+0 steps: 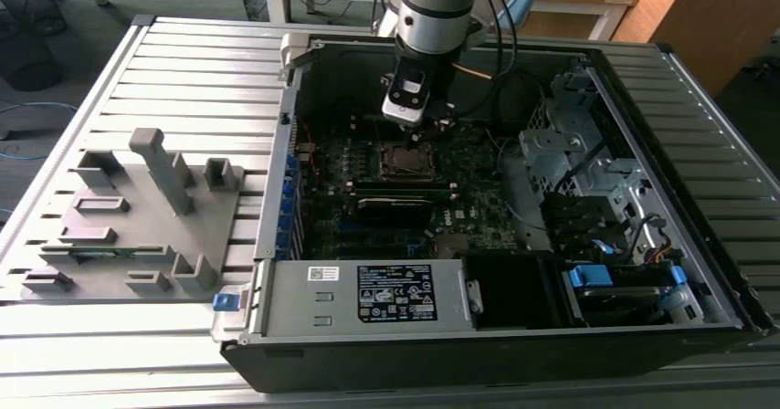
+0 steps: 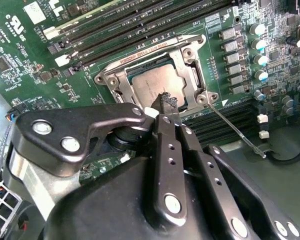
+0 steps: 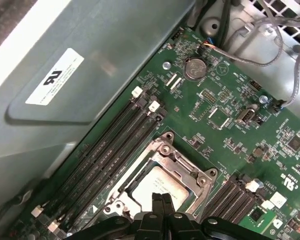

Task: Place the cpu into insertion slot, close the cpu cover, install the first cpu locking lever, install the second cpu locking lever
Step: 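Close the cpu cover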

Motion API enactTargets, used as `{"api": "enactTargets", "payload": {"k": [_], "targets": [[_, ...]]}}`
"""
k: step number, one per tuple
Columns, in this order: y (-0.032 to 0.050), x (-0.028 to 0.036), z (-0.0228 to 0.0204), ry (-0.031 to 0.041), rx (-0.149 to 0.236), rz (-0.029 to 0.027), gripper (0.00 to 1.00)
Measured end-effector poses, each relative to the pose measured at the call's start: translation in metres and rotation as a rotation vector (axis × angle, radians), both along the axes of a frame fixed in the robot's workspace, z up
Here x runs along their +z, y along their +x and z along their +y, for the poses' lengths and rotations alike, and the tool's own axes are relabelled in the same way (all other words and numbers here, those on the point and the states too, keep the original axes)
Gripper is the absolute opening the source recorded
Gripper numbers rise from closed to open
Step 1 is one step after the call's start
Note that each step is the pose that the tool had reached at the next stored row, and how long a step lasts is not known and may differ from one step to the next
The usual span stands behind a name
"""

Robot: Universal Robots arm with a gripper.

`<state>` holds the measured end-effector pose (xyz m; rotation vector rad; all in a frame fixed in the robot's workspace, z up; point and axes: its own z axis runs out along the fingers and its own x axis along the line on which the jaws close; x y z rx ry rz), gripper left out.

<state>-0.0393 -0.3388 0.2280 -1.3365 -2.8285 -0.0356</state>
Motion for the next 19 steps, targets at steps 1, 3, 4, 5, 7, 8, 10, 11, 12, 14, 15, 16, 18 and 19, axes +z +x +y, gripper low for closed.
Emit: {"api": "enactTargets", "payload": {"k": [1, 3, 4, 5, 7, 8, 10, 11, 12, 14, 15, 16, 18, 19], "targets": [[0.0, 0.0, 0.0, 0.0, 0.015, 0.0, 0.11], [0.0, -0.0002, 0.0, 0.0, 0.051, -0.0001, 0.11], [0.0, -0.0003, 0.0, 0.0, 0.089, -0.0001, 0.11], [0.0, -0.0004, 0.0, 0.0, 0.106, 0.0, 0.11], [0.0, -0.0006, 0.0, 0.0, 0.143, 0.0, 0.11], [0.0, -0.0007, 0.0, 0.0, 0.161, 0.0, 0.11], [0.0, -0.001, 0.0, 0.0, 0.197, 0.0, 0.11], [0.0, -0.0011, 0.0, 0.0, 0.215, 0.0, 0.11], [0.0, -0.0012, 0.0, 0.0, 0.235, 0.0, 0.11], [0.0, -0.0014, 0.0, 0.0, 0.271, 0.0, 0.11], [0.0, -0.0015, 0.0, 0.0, 0.289, 0.0, 0.11], [0.0, -0.0016, 0.0, 0.0, 0.307, 0.0, 0.11], [0.0, -0.0018, 0.0, 0.0, 0.343, 0.0, 0.11], [0.0, -0.0019, 0.0, 0.0, 0.362, 0.0, 0.11]]}}
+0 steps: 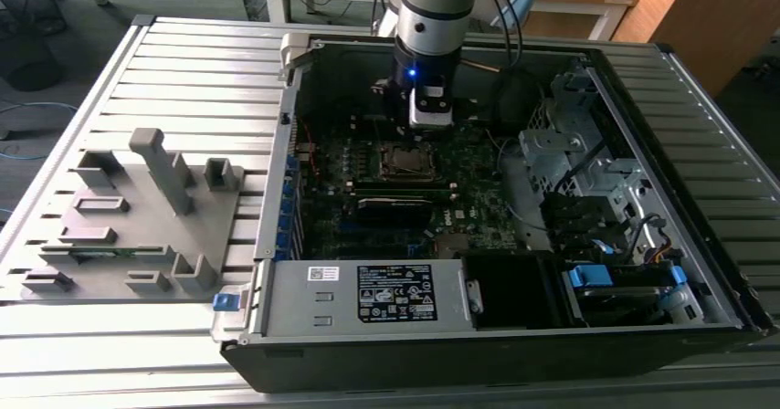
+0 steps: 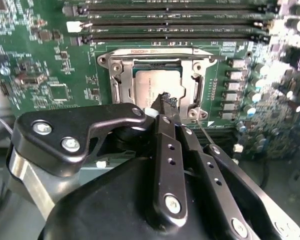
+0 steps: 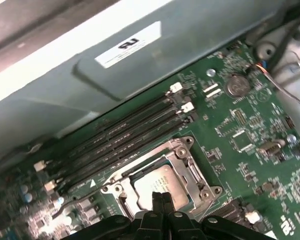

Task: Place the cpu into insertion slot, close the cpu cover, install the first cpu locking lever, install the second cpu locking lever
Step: 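Close the cpu cover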

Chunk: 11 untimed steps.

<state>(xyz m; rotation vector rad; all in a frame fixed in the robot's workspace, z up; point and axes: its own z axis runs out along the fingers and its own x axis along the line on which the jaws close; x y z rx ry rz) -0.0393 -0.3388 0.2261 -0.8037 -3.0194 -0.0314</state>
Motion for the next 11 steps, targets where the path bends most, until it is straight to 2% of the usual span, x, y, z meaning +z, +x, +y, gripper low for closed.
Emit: {"api": "enactTargets", "payload": {"k": [11], "targets": [[0.0, -0.0016, 0.0, 0.0, 0.199, 0.0, 0.11]]}}
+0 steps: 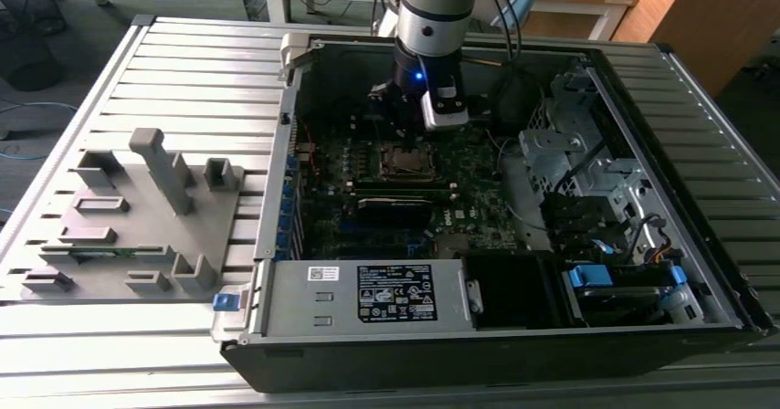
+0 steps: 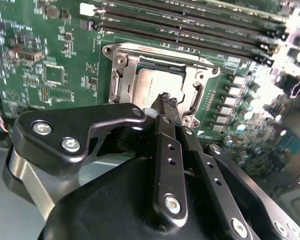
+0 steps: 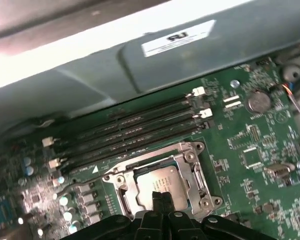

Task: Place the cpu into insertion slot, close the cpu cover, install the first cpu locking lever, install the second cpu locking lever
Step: 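Close the cpu cover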

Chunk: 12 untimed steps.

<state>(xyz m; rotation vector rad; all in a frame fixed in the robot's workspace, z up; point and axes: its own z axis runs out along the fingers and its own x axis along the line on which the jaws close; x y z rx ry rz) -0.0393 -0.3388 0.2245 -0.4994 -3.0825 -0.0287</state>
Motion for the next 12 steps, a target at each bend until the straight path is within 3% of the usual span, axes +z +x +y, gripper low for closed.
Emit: {"api": "enactTargets", "payload": {"k": [12], "targets": [[0.0, -0.0029, 0.0, 0.0, 0.212, -0.0008, 0.11]]}}
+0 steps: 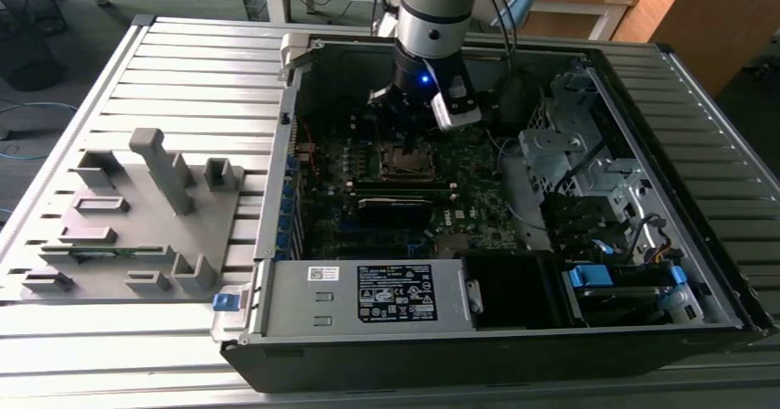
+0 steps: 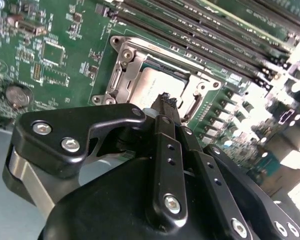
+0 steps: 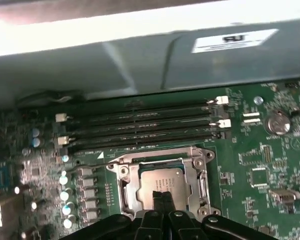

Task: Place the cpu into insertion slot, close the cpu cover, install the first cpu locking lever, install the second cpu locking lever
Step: 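Close the cpu cover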

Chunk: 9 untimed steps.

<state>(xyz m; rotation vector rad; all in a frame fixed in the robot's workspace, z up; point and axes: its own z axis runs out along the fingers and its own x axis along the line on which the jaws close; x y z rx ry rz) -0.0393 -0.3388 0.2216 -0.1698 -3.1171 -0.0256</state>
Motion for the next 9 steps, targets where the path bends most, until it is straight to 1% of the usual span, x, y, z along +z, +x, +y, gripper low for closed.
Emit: {"api": "enactTargets", "payload": {"k": [3, 4, 6, 9], "targets": [[0.0, -0.0003, 0.0, -0.0002, 0.05, -0.0008, 0.11], [0.0, -0.0003, 0.0, -0.0001, 0.059, -0.0012, 0.11], [0.0, -0.0004, 0.0, 0.0, 0.066, -0.0016, 0.11], [0.0, -0.0004, 0.0, 0.0, 0.067, -0.0016, 0.11]]}}
